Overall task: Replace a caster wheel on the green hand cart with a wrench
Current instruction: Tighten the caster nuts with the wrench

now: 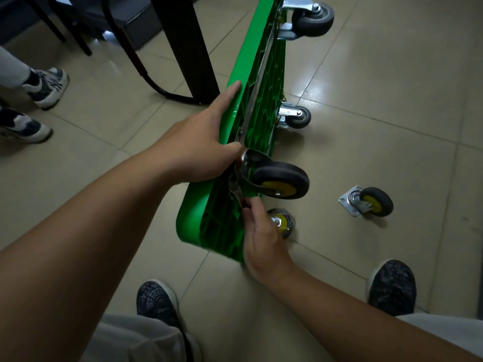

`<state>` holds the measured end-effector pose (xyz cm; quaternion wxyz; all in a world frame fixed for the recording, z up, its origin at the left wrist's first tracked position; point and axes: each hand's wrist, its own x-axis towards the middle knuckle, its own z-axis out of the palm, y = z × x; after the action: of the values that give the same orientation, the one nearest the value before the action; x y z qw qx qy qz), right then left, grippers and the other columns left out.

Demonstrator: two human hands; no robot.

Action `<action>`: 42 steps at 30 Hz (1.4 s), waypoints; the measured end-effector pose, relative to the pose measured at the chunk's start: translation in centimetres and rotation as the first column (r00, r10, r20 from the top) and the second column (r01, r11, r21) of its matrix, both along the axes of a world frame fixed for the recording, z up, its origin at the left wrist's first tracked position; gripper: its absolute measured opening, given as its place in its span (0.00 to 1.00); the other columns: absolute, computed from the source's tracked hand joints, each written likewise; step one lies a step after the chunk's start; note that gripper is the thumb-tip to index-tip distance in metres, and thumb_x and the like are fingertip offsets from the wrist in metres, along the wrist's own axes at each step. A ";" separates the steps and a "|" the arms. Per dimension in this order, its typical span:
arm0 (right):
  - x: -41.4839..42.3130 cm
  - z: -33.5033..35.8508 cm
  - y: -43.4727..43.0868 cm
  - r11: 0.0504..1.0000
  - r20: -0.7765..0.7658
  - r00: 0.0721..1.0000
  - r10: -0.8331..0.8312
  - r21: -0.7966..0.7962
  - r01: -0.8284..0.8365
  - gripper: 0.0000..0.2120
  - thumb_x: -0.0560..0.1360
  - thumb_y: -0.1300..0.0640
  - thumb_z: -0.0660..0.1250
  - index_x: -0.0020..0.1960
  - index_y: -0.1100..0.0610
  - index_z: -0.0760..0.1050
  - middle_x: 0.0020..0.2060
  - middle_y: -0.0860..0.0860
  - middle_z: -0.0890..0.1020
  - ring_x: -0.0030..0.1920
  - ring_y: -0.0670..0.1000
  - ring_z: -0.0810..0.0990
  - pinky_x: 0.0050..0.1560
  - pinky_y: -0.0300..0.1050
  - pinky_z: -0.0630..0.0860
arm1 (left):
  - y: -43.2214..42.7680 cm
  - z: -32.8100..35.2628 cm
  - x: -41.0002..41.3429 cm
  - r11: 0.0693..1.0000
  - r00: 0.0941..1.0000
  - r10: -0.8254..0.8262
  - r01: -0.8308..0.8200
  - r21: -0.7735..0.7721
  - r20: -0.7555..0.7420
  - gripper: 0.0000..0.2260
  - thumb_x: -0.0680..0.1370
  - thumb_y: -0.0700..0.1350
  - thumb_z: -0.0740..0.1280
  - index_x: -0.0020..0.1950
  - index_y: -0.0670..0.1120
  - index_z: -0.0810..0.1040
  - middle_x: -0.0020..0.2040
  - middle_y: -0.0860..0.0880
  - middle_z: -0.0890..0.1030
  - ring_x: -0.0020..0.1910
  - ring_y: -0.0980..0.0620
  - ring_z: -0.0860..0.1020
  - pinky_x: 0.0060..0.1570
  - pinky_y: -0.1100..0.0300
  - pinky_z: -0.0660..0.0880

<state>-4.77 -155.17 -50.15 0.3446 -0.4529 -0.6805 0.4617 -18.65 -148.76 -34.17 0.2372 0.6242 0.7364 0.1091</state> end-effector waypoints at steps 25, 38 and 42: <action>2.9 10.2 -4.6 0.951 0.005 1.000 0.012 -0.310 -0.010 0.17 0.83 0.41 0.50 0.42 0.49 0.66 0.27 0.45 0.69 0.28 0.44 0.66 0.32 0.49 0.64 | -0.3 0.0 -0.2 1.000 0.999 0.006 -0.007 0.012 0.041 0.41 0.80 0.44 0.67 0.80 0.69 0.45 0.62 0.44 0.78 0.40 0.46 0.83 0.46 0.44 0.82; 0.4 -0.7 1.3 0.995 0.026 0.996 0.087 0.046 -0.088 0.20 0.83 0.45 0.49 0.58 0.59 0.70 0.42 0.55 0.80 0.40 0.56 0.79 0.39 0.58 0.76 | 0.0 -0.2 -0.4 1.000 1.000 0.015 -0.015 0.022 0.028 0.41 0.79 0.46 0.68 0.80 0.71 0.46 0.59 0.50 0.74 0.42 0.50 0.83 0.48 0.46 0.82; -0.6 -0.9 0.7 0.995 -0.024 0.995 0.096 0.019 -0.095 0.19 0.84 0.47 0.50 0.63 0.58 0.70 0.45 0.53 0.81 0.44 0.52 0.79 0.44 0.53 0.77 | 0.0 -0.3 -0.3 1.000 1.000 0.015 -0.015 0.023 0.000 0.41 0.79 0.46 0.68 0.80 0.70 0.45 0.59 0.50 0.74 0.41 0.49 0.83 0.47 0.45 0.83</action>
<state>-5.40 -154.50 -51.04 0.3346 -0.4110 -0.7012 0.4770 -18.92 -148.76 -34.48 0.2292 0.6213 0.7397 0.1195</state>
